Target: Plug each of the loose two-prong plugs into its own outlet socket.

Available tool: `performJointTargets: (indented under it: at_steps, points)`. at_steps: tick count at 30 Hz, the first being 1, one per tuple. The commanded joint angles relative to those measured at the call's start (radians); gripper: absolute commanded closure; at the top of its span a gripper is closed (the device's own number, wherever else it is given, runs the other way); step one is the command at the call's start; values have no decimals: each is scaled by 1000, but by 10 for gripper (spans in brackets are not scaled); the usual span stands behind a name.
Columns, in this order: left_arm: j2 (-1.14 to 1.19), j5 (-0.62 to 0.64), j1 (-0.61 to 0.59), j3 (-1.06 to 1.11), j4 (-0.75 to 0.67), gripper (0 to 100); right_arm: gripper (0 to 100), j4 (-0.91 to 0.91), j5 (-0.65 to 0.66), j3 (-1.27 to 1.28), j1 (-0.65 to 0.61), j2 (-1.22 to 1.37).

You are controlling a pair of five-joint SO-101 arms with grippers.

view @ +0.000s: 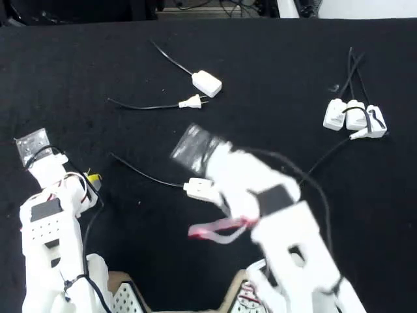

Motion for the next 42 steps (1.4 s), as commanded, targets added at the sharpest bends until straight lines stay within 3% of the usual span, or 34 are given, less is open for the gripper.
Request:
performJointTargets:
  at_steps: [1, 6, 11, 18, 22, 31, 36, 42]
  points:
    - [-11, -55, 13, -117, 103, 743, 988, -123, -138, 25, -106, -110]
    - [-11, -60, 15, -246, 252, 744, 988, -364, -307, 147, -130, -51]
    - [-97, -61, 38, -269, 265, 744, 988, -491, -334, 217, -130, 25]
    - [-520, -54, 349, -136, 319, 744, 988, -497, -341, 193, -130, 124]
    - [-764, -55, 447, -39, 324, 744, 988, -497, -341, 193, -130, 157]
    - [-921, -60, 579, 87, 315, 744, 988, -494, -342, 189, -155, 157]
    - [-921, -60, 578, 79, 281, 744, 988, -491, -341, 191, -252, 157]
    - [-919, -61, 567, 125, 273, 743, 988, -489, -341, 191, -262, 157]
